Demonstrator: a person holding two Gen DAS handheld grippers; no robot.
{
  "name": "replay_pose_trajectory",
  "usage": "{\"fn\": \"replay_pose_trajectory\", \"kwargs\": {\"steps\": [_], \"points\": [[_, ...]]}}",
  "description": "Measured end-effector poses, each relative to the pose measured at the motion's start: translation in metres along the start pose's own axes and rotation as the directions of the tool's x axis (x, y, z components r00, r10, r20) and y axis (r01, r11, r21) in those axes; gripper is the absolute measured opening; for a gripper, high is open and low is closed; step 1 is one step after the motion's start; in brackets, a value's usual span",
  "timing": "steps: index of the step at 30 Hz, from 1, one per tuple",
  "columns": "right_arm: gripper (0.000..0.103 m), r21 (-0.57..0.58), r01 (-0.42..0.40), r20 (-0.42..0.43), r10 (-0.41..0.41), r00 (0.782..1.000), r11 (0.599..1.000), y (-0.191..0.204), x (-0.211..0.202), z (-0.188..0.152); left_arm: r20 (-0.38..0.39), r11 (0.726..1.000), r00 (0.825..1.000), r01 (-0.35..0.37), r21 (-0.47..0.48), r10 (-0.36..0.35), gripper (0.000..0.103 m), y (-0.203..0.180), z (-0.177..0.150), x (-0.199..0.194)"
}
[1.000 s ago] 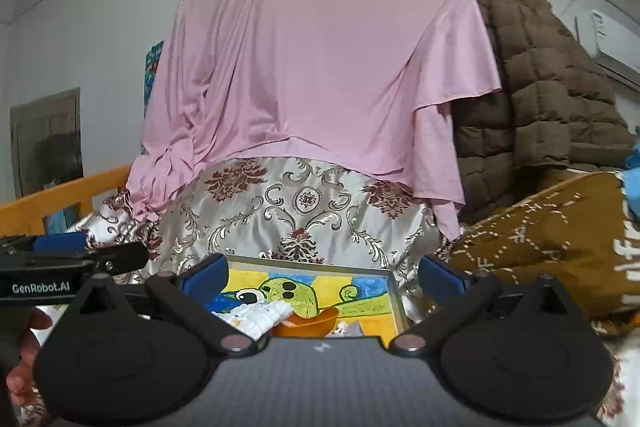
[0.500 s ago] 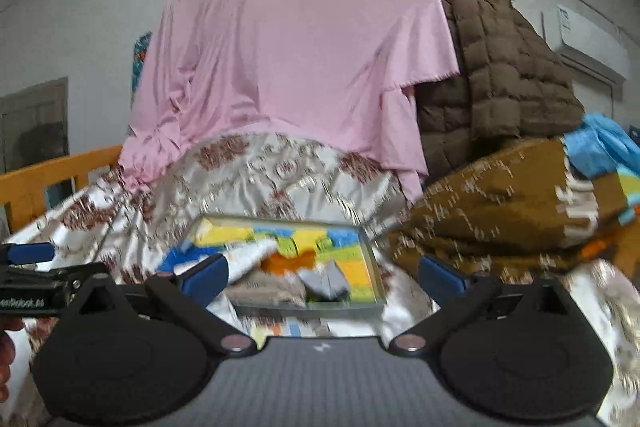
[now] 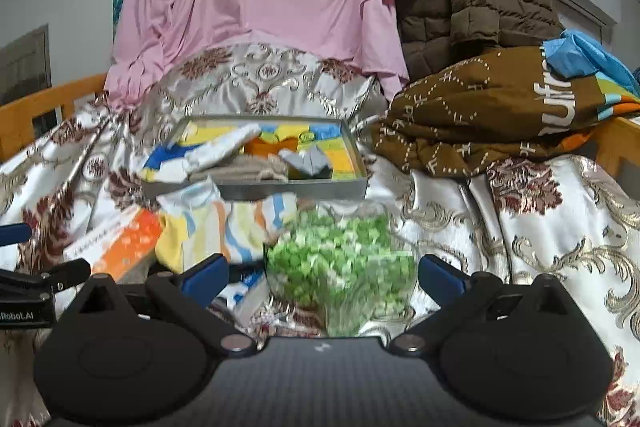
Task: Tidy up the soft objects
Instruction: 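Move both tools back over the pile toward the striped cloth and navy sock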
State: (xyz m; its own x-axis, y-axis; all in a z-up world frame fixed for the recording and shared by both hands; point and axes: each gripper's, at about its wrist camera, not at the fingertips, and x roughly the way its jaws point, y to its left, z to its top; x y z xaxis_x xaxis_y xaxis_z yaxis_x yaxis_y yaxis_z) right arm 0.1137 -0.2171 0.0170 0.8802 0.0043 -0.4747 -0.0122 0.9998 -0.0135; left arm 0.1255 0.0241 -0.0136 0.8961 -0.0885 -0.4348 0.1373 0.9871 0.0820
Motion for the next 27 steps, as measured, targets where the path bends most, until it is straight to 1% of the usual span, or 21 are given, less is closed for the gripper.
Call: {"fn": "replay_pose_trajectory", "kwargs": {"steps": [5, 9, 15, 22, 27], "points": [[0.103, -0.044, -0.023, -0.058, 0.021, 0.998, 0.999, 0.009, 0.006, -0.01, -0.045, 1.0, 0.999, 0.004, 0.024, -0.003, 0.102, -0.004, -0.009, 0.003], [0.103, -0.085, -0.041, -0.087, 0.033, 0.996, 0.996, 0.018, 0.01, -0.018, -0.067, 1.0, 0.998, 0.006, 0.021, -0.005, 0.102, -0.005, -0.014, 0.005], [0.103, -0.078, -0.063, -0.142, 0.051, 0.989, 0.995, 0.018, 0.018, -0.024, -0.088, 1.0, 0.996, 0.003, 0.008, -0.002, 0.102, -0.003, -0.015, 0.01], [0.103, -0.071, -0.069, -0.162, 0.057, 0.985, 0.995, 0.017, 0.022, -0.027, -0.102, 1.0, 0.995, -0.007, -0.013, 0.005, 0.102, 0.0, -0.017, 0.013], [0.103, -0.072, -0.065, -0.166, 0.052, 0.985, 0.995, 0.018, 0.024, -0.028, -0.098, 1.0, 0.995, -0.003, -0.015, 0.001, 0.102, 0.0, -0.017, 0.012]]}}
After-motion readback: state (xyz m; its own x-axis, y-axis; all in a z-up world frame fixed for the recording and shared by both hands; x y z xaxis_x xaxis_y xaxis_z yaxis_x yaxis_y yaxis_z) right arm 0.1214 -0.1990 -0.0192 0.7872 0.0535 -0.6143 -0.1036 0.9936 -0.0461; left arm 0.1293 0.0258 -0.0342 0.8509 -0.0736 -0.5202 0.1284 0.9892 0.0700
